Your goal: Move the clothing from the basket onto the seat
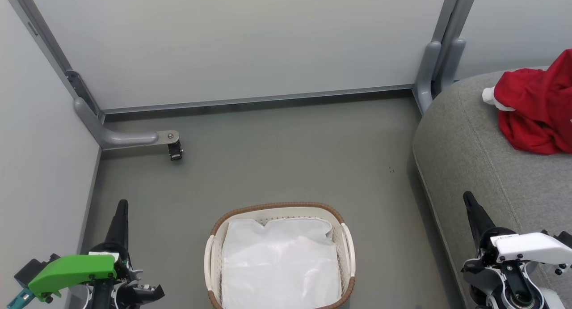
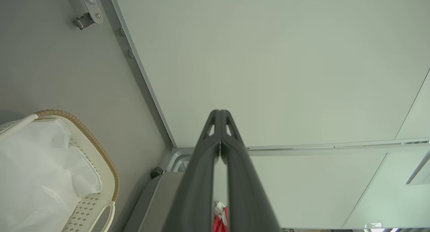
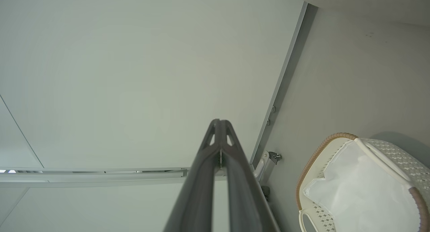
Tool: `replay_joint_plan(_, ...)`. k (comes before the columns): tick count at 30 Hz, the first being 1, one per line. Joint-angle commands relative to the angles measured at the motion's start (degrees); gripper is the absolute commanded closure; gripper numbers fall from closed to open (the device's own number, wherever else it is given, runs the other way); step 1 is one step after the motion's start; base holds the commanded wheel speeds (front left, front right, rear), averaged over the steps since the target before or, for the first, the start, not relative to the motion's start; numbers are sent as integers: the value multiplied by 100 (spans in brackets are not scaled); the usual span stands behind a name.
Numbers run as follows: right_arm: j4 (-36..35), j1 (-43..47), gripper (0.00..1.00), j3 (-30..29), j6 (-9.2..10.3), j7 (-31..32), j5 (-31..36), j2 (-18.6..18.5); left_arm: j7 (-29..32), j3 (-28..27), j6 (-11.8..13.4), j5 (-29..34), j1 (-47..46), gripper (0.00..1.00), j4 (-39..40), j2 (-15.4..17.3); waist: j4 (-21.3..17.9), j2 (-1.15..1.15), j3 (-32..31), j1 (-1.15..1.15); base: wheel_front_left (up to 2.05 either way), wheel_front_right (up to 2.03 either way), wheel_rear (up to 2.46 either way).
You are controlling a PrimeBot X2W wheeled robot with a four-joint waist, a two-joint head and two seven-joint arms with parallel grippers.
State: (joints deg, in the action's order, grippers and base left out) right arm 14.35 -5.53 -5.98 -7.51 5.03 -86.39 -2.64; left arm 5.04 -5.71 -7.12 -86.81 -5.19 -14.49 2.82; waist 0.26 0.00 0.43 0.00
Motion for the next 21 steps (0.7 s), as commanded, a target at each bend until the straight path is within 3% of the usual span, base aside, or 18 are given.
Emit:
replay_joint_plan(1,-36,-84,100,-25,3,43,-126,-37,36,-42,-47,-126,-90,100,43,12,-2,0,-3,0,0,0,0)
replay_joint_plan(21,-46,-89,100,-66,4,168,-612,-40,173,-99,-47,-565,-133,100,50,11,-26,0,-26,0,0,0,0)
